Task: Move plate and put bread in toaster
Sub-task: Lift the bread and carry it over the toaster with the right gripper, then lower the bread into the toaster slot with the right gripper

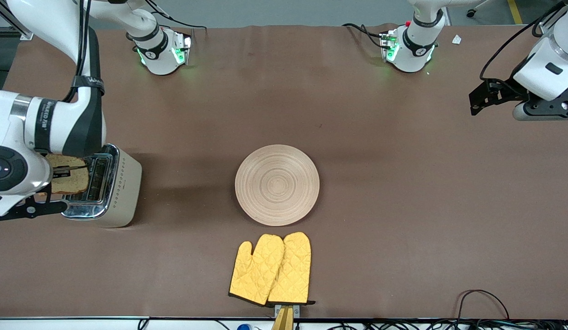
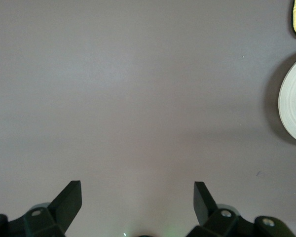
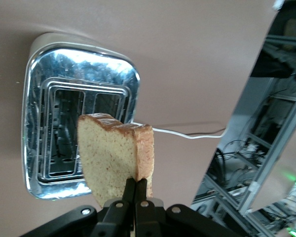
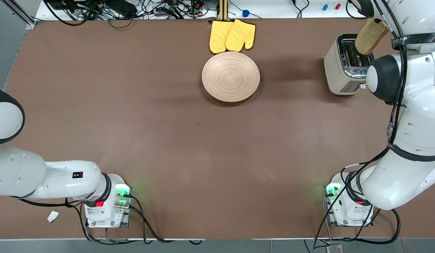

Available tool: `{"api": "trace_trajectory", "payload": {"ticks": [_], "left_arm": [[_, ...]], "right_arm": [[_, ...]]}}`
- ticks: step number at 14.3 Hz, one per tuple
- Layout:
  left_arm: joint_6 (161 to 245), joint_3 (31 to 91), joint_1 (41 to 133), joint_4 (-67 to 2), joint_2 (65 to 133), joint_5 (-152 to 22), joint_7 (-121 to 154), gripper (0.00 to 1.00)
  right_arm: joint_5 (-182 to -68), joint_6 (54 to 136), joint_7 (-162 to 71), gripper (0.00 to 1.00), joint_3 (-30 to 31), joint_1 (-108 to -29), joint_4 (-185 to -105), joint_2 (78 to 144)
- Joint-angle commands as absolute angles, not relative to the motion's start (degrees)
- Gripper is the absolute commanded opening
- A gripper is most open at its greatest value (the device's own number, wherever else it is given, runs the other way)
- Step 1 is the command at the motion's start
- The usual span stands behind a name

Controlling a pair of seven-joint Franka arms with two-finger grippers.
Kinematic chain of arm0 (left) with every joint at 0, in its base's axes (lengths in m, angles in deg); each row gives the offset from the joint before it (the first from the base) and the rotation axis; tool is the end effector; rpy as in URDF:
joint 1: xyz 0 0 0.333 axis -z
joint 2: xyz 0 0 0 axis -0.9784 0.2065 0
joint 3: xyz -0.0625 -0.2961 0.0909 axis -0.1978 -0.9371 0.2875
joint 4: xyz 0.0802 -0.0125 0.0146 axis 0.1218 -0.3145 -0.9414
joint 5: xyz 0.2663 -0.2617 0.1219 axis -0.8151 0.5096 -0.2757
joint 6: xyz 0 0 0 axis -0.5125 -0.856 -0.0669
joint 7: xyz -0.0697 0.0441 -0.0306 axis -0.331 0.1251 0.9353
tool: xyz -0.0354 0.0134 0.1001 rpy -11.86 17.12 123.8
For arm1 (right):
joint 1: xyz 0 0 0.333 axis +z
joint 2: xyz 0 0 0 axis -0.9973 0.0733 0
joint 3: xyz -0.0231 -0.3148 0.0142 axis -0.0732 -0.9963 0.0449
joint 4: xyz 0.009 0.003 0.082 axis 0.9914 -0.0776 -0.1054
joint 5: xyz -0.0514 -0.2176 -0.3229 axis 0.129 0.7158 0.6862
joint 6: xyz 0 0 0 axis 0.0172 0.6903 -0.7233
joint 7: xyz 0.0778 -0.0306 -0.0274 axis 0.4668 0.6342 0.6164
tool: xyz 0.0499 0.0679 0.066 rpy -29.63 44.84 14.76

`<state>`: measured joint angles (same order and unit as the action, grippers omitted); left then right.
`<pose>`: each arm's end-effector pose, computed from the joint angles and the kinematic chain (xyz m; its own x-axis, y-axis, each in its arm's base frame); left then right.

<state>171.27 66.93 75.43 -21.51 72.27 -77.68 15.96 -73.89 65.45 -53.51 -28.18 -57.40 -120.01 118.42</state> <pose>0.5345 -0.0868 0.6423 0.9987 -0.0472 -0.0202 -0.0484 -0.9967 -0.0647 0.6664 -0.0079 0.4723 0.9370 0.0814 -0.3397 0.2350 -0.8664 0.4405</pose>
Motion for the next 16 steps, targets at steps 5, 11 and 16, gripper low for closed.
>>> {"api": "trace_trajectory", "payload": {"ticks": [5, 11, 16], "left_arm": [[171.3, 66.8, 75.0, -21.9, 71.4, -76.7, 16.8, 1.00], [171.5, 66.8, 74.9, -21.6, 71.4, -75.1, 16.8, 1.00], [171.5, 67.0, 74.8, -21.5, 71.5, -75.4, 16.7, 1.00]], "right_arm": [[-79.6, 66.1, -48.5, 0.00, -28.0, -57.2, -121.9, 119.5], [-82.1, 73.2, -46.2, 0.13, -27.8, -57.1, -126.5, 120.6], [-90.9, 72.8, -45.9, 0.95, -28.0, -58.0, -126.8, 119.5]]}}
